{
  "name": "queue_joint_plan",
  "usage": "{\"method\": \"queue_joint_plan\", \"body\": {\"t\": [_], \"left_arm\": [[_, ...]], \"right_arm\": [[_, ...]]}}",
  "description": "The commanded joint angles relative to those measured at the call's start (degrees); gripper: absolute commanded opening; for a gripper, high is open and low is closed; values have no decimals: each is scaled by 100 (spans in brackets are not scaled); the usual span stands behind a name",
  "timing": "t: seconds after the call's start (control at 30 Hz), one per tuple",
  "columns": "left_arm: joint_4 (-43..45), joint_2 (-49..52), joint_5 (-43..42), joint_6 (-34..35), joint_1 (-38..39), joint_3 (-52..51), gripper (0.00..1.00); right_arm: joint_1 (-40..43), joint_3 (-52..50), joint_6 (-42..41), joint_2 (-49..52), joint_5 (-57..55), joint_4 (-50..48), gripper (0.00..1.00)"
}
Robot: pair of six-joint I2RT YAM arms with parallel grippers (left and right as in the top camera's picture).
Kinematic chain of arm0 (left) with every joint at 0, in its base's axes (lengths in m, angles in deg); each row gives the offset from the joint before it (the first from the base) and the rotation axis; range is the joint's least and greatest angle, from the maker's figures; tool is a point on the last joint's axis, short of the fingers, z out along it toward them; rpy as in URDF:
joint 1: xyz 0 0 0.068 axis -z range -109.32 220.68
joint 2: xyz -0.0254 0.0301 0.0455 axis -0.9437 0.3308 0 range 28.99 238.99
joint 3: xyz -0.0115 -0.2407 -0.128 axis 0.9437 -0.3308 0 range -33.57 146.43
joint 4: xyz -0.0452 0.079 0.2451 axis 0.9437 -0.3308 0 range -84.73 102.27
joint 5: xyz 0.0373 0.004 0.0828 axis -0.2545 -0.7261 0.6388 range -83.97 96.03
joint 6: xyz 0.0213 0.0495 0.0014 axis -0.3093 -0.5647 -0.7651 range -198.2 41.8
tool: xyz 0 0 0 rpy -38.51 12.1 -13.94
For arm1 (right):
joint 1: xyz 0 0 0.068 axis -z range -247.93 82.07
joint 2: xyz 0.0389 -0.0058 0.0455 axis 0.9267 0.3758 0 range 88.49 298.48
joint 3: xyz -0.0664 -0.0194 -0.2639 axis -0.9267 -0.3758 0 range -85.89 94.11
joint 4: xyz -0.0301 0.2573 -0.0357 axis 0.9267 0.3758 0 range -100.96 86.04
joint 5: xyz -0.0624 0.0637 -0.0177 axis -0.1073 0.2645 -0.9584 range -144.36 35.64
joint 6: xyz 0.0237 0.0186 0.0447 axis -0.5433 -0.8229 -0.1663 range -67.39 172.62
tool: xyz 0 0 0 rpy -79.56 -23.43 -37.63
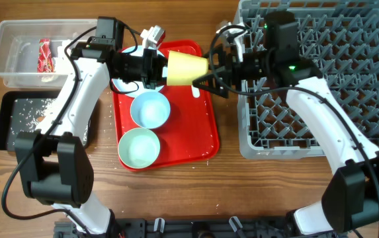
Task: Sort waste into correct bins and load items into the dishwasher rack
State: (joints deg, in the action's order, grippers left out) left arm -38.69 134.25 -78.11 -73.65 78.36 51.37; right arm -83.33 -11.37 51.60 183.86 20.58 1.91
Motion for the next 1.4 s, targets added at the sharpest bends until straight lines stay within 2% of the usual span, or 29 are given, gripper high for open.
{"method": "queue_joint_plan", "body": {"t": [0.0, 0.2, 0.23, 0.3, 0.4, 0.47, 0.6, 0.7, 0.83, 0.9, 1.07, 1.13, 1.23, 1.37], "left_arm": [[17, -79, -201, -111, -2, 63, 4], [17, -79, -199, -111, -2, 63, 4], [17, -79, -199, -114, -2, 63, 4], [17, -79, -199, -111, -2, 63, 14], [17, -79, -197, -114, -2, 63, 35], [17, -79, -195, -114, -2, 63, 38], [22, -79, 22, -116, -2, 63, 39], [22, -79, 619, -116, -2, 63, 38], [17, -79, 2450, -114, 42, 61, 38], [17, -79, 3357, -114, 192, 61, 38], [68, -79, 4793, -114, 621, 61, 38], [116, -79, 5088, -114, 741, 61, 39], [210, -79, 5171, -114, 813, 61, 40], [197, -79, 5193, -116, 813, 61, 40]], "right_arm": [[-203, 90, -472, 33, -164, -413, 91], [-227, 90, -514, 33, -162, -461, 56], [-227, 90, -509, 33, -164, -452, 54], [-225, 90, -501, 31, -164, -455, 54], [-181, 90, -503, 31, -160, -448, 51], [-42, 90, -514, 31, -138, -435, 51], [557, 90, -168, 31, -223, 179, 49], [935, 90, -61, 31, -1178, 925, 48], [1023, 96, -678, -142, -2881, 1679, 48], [1023, 275, -973, -525, -3884, 2647, 48], [1023, 446, -1060, -968, -5602, 5049, 48], [1023, 446, -1126, -966, -6133, 5727, 48], [1023, 402, -1517, -966, -6970, 6218, 48], [1021, -50, -1637, -909, -7274, 6282, 48]]}}
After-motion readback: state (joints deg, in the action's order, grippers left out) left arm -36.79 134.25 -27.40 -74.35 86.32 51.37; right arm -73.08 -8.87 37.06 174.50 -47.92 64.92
